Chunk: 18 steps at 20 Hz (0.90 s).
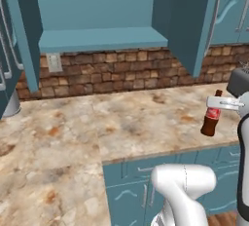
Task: Sort all alcoholic drinks to one cabinet, and non-alcoholic drinks to the other.
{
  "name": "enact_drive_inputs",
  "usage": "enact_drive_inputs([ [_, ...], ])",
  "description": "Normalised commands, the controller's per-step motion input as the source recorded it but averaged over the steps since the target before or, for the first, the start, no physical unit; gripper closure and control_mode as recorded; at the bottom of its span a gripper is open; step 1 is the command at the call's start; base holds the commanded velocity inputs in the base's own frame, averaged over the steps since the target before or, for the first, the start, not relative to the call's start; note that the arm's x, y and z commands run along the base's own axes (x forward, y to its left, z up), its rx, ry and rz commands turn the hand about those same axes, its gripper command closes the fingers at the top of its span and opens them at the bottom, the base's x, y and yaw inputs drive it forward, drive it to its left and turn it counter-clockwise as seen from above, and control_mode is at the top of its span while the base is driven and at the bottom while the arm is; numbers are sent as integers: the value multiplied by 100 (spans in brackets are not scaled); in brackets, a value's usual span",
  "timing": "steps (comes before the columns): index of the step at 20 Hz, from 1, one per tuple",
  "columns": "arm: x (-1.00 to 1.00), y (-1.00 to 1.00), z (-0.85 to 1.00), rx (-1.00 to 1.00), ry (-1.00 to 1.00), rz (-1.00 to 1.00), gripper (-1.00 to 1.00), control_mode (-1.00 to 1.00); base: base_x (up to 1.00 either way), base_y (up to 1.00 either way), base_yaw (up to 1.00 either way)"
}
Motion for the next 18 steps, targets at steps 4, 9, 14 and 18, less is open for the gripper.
enact_drive_inputs([
  [4, 0, 0, 0, 0, 0, 0, 100, 100, 0, 38, 29],
  [9, 0, 0, 0, 0, 0, 0, 100, 100, 2, 55, 4],
  [14, 0, 0, 0, 0, 0, 0, 100, 100, 2, 49, 12],
  [18, 0, 0, 0, 0, 0, 0, 100, 100, 0, 39, 32],
])
